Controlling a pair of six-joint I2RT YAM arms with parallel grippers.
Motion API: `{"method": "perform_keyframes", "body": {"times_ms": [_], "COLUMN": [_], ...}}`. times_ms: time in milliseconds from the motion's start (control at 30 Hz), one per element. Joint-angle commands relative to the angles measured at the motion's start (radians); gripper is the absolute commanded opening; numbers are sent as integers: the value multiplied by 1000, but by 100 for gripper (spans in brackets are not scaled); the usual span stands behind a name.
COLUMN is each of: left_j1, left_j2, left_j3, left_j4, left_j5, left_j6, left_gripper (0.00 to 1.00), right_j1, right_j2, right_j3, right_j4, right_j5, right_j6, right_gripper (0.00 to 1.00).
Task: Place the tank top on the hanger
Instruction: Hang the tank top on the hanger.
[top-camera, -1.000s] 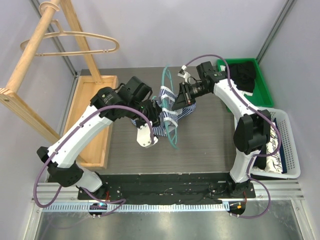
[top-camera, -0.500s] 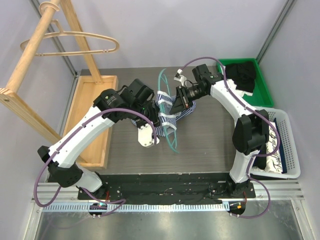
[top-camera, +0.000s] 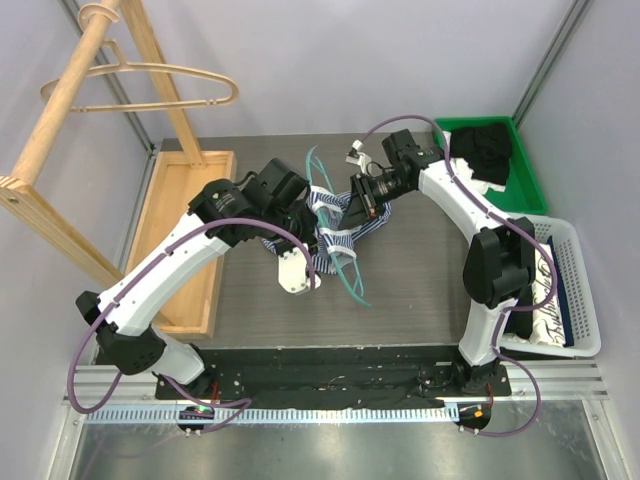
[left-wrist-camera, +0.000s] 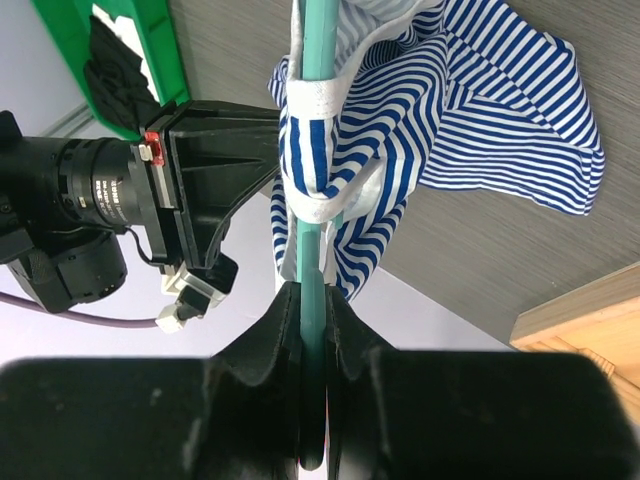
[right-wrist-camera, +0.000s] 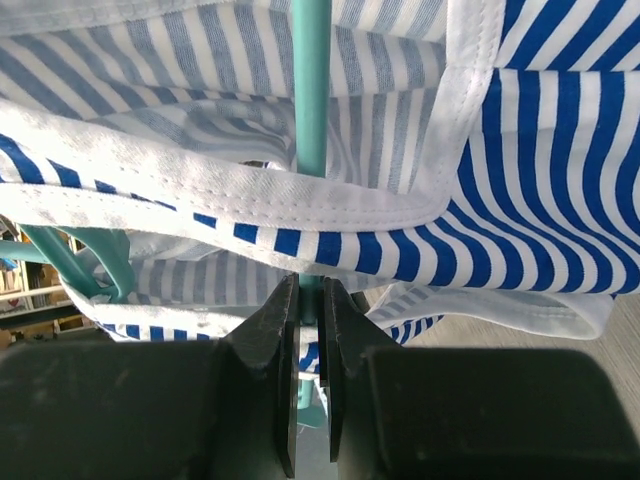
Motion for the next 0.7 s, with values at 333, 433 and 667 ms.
{"method": "perform_keyframes", "body": {"times_ms": [333,433,667], "left_j1": [-5,-6,-5], "left_j2": [-15,-7,51], "left_j3": [-4,2,105], "left_j4": [-21,-15,-1], "left_j5": [-23,-30,-32], "left_j6": [174,134,-43], "left_gripper": [0,0,0], "right_j1": [-34,-48,-43], "right_j2": [-22,-47,-219], "right_j3": [190,222,219], "right_j4": [-176,-178,-65], "right_j5": [138,249,527], "right_j6": [-135,-138,-193], "right_gripper": [61,64,66]}}
